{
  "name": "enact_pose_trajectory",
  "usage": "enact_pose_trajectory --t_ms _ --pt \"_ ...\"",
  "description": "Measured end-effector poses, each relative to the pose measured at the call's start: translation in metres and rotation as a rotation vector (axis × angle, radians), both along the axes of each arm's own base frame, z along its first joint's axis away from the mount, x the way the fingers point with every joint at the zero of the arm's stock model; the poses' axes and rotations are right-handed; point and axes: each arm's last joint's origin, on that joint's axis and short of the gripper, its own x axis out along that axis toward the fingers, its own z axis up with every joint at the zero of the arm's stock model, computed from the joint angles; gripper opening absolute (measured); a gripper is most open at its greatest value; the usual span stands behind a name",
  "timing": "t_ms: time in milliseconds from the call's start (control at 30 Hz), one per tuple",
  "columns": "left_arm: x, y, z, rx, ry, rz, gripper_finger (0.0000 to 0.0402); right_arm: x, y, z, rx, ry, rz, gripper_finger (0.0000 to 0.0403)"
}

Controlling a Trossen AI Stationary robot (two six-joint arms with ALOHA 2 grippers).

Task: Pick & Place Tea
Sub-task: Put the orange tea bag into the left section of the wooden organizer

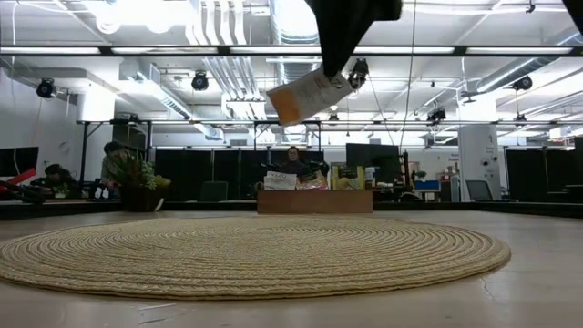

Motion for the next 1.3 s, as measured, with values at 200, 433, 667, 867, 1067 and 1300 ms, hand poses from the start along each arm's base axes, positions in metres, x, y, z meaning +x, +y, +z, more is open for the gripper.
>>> enact_pose_trajectory --t_ms 200,433,667,867,1067,1300 --pt "-0.021 0.011 0.011 -0.025 -0.075 0.002 0.0000 0.005 -0.038 0.009 -0.067 0.058 0.143 0.0008" --pt "-0.047 0.028 0.023 0.011 -0.190 0.080 0.0000 0.010 -0.085 0.016 -0.131 0.146 0.281 0.0008" --pt "-0.067 0.040 0.030 0.046 -0.268 0.124 0.0000 0.012 -0.137 0.016 -0.166 0.265 0.419 0.0008" --pt "-0.074 0.045 0.033 0.046 -0.307 0.164 0.0000 0.011 -0.186 0.017 -0.221 0.355 0.530 0.0008" --pt "-0.076 0.048 0.035 0.068 -0.327 0.234 0.0000 0.012 -0.231 0.019 -0.268 0.339 0.583 0.0008" --pt "-0.075 0.049 0.034 0.093 -0.329 0.293 0.0000 0.009 -0.266 0.020 -0.312 0.382 0.684 0.0008"
